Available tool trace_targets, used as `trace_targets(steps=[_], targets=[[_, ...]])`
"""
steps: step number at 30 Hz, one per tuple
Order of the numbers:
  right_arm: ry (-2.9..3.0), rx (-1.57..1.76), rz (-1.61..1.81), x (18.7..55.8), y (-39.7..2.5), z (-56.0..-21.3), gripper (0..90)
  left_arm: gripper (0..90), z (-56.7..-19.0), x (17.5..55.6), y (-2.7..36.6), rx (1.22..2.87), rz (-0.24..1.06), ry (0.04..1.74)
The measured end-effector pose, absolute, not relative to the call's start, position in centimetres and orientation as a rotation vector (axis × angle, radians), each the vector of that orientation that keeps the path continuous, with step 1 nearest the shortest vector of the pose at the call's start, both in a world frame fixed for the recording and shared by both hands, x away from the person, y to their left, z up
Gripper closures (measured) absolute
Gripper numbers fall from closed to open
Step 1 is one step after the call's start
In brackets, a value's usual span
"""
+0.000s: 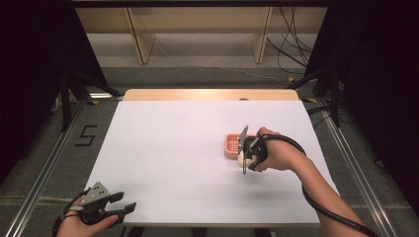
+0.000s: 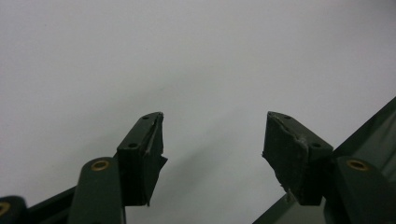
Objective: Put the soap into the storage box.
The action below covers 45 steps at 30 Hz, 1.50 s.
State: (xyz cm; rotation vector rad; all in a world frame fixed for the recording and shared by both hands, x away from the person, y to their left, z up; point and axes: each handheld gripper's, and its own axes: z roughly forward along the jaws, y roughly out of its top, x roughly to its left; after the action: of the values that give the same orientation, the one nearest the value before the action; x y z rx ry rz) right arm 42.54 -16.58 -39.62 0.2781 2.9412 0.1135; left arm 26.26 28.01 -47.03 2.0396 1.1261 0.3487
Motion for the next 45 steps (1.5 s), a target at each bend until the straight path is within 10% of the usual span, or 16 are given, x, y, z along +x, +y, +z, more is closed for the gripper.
trace_targets(steps=[45], targets=[[2.823, 0.283, 0.127, 44.7, -16.2, -39.0, 50.5, 37.4, -47.1, 26.3, 28.0, 2.024, 0.362, 1.127]])
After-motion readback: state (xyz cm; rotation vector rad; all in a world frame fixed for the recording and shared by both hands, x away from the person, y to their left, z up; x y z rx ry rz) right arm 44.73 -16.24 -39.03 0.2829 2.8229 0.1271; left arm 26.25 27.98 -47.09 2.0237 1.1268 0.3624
